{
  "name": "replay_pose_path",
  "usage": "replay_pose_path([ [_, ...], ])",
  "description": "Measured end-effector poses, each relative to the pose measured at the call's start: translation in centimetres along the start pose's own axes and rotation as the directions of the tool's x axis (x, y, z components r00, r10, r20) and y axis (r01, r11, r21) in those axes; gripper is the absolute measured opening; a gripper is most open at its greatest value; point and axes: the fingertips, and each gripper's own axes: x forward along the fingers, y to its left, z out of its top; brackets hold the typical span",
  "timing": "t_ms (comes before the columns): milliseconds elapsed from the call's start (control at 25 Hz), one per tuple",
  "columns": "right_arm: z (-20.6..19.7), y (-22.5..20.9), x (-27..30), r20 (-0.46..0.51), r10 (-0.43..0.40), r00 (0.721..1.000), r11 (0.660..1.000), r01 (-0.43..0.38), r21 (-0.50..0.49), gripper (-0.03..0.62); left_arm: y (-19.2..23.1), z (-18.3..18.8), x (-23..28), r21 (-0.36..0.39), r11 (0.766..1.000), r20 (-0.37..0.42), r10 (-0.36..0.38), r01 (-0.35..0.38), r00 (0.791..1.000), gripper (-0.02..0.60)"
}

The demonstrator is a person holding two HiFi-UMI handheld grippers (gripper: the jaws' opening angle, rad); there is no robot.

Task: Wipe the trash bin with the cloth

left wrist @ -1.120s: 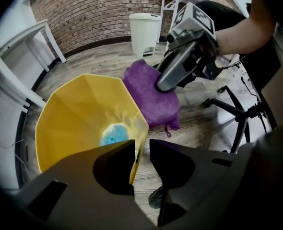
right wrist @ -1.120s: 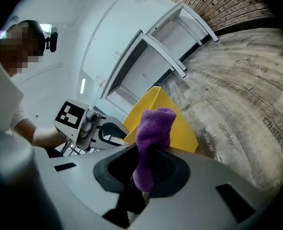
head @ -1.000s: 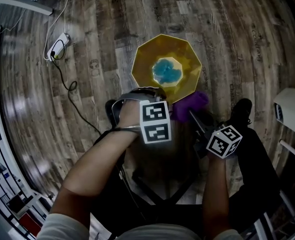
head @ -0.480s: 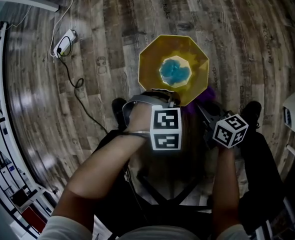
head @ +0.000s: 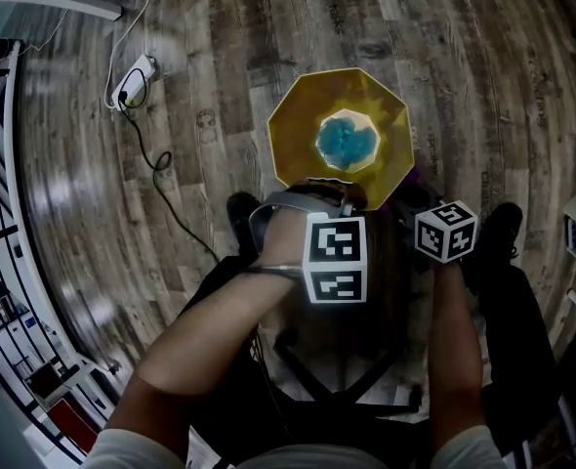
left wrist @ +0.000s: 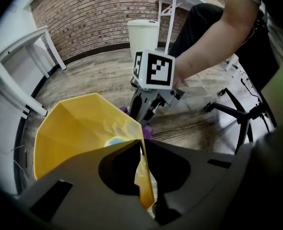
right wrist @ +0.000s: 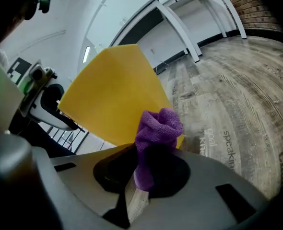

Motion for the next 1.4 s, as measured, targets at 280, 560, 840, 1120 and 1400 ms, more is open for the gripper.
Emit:
replay_pose_path([
  [280,-2.0,-3.1,3.6,-0.103,-0.077,0.992,0.997,0.076,-0.01,0.067,-0.2,0.4,0.0,-0.027,0.999,0.022,-0.017,0.017,1.0,0.02],
  [560,-4.0,-5.9,6.4,-0.151,-0.192,0.97,0.979,0.199,0.037,0.067,-0.3,0.7,0.0,-0.052,0.998,0.041,-0.018,0.02,0.999,0.02],
  [840,-5.3,-6.9,7.9,-0.23,-0.282,0.931,0.954,0.297,0.034,0.067,-0.2,1.4,-1.9,-0.063,0.998,0.111,-0.019,0.026,0.994,0.033],
  [1120,-6.1,-7.0,8.3,-0.279,-0.287,0.916,0.958,0.278,-0.073,0.066,0.3,-4.9,-6.6,0.023,1.0,0.052,0.017,-0.018,0.999,0.216],
  [1400,-6.2,-6.8,8.4,-0.274,-0.269,0.923,0.962,0.271,-0.032,0.067,1.2,-9.5,-4.9,0.031,0.996,-0.033,0.088,-0.087,0.996,0.221],
])
